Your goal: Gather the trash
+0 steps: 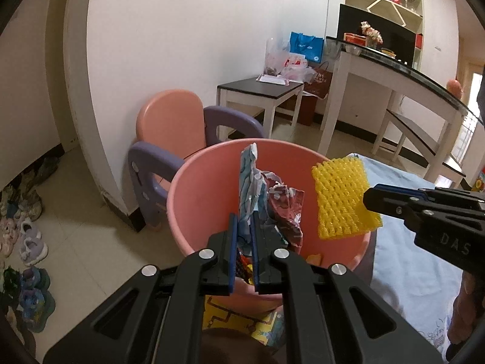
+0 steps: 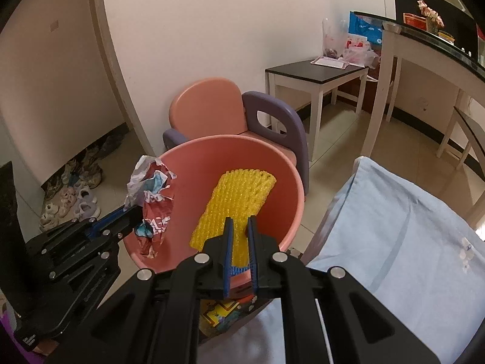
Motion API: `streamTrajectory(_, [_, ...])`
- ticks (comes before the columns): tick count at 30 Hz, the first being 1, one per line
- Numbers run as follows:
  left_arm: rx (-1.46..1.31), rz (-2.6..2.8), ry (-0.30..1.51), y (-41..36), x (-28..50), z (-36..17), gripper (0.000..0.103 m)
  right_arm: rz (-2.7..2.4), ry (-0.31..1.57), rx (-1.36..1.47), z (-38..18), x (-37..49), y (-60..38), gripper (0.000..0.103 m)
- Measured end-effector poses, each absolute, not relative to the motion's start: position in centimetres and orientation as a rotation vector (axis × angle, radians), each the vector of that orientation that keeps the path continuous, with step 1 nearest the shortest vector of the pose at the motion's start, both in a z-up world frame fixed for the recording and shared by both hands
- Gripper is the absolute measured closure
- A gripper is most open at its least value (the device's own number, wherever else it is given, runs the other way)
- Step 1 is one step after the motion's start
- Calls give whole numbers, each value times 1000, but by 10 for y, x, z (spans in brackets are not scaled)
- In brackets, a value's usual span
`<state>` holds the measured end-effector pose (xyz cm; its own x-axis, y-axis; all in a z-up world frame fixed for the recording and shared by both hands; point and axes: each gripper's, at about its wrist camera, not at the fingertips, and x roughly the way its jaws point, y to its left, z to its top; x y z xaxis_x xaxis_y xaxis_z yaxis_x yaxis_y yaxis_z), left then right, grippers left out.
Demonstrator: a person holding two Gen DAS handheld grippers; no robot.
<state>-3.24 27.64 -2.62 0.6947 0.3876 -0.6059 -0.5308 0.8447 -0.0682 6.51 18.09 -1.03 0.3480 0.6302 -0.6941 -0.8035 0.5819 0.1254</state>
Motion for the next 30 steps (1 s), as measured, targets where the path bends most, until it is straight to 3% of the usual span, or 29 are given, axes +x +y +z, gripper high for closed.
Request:
streamTrajectory(2, [-258,523,623,279,-32,-28,87,946,777,-261,-12,64,181,91])
streamTrajectory(4, [-265,523,621,279,-32,-28,73,947,780,-263,-12,65,181,90])
streamTrajectory(6, [-260,526,616,279,-33,-27,69,950,786,-261,-14,67,182,86])
streamTrajectory(15, [-261,517,610,277,-34,-24,69,952,798,-231,-13,66,173,83])
streamTrajectory(19, [-250,518,604,274,-33,-19,69,954,787,-208,-9,66,167,65])
streamTrajectory(30, [-213,513,612,250,-34,-4,69,945,767,-161,-1,57,136,59])
